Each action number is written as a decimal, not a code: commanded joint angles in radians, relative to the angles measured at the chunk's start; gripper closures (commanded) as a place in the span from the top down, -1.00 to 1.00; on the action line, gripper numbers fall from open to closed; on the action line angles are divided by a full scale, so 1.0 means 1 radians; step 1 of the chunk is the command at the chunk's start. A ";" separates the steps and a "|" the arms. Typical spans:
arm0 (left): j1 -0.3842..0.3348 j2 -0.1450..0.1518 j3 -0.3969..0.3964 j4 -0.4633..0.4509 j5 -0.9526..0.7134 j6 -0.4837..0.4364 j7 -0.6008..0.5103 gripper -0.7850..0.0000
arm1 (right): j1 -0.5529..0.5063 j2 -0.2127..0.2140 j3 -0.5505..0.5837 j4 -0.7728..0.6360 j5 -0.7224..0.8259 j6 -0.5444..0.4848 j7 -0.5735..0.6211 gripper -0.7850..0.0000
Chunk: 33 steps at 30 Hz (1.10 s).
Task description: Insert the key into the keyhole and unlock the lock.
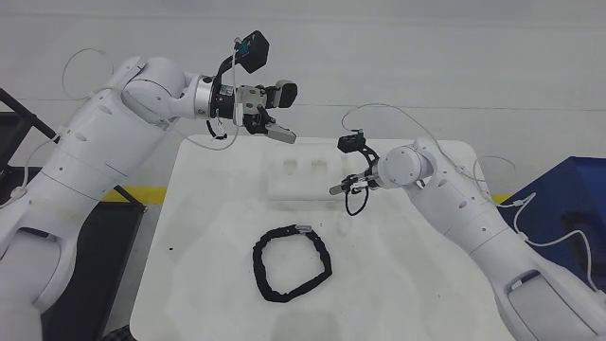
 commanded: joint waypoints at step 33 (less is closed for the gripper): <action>0.000 0.000 0.000 0.000 0.000 0.000 0.000 1.00 | -0.054 -0.014 -0.018 -0.098 -0.150 0.278 -0.047 0.43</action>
